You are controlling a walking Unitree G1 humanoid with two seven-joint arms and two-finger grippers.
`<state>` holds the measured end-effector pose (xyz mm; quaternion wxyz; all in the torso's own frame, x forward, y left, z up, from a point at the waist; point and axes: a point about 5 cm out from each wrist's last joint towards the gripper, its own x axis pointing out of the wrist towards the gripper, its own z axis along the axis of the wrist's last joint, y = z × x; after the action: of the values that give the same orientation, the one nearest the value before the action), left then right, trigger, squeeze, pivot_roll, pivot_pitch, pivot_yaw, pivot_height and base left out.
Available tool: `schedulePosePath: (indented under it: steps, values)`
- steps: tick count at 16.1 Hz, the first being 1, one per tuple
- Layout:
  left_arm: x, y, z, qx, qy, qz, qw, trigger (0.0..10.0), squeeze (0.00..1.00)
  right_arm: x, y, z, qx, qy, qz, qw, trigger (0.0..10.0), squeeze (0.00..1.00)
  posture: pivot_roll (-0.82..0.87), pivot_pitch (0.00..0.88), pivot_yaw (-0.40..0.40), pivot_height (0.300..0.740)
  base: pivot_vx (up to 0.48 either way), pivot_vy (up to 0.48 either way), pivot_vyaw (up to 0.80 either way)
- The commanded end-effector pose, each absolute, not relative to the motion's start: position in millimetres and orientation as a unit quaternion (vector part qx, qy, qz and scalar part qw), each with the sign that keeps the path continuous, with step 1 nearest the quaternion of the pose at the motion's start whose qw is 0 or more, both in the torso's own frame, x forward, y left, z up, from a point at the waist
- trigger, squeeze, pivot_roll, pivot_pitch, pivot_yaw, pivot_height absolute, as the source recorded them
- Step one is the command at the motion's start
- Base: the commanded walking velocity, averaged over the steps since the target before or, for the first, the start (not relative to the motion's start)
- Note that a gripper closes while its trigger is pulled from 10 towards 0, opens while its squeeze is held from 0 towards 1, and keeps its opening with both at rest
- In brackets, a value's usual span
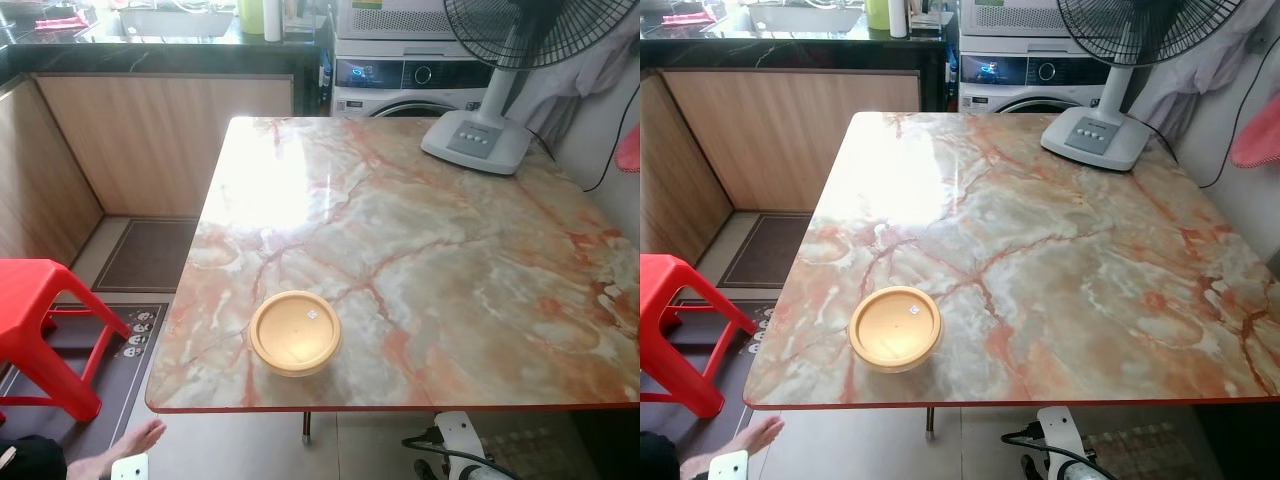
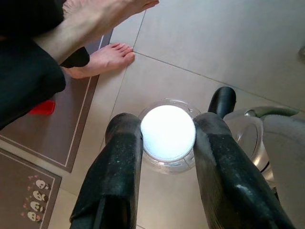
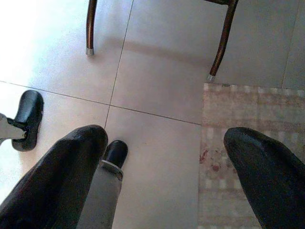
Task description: Restocking fridge
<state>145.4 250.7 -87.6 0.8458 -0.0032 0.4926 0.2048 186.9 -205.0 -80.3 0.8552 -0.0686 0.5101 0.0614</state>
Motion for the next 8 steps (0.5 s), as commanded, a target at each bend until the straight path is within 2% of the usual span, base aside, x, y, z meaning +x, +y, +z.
schedulePosePath:
  steps: [1,8]
  values:
    - [141.9,254.5,-87.9,-0.003,0.495,0.209,0.843,10.0,0.0,188.1,-205.2,-79.8,-0.066,0.51,0.058,0.856,10.0,0.0,0.12,0.0,-0.044,0.74,0.0,0.0,0.0]
    - [141.1,253.5,-88.4,-0.002,0.495,0.207,0.844,10.0,0.0,186.8,-205.3,-80.3,-0.065,0.511,0.058,0.855,10.0,0.0,0.13,0.0,-0.046,0.74,0.0,0.0,0.0]
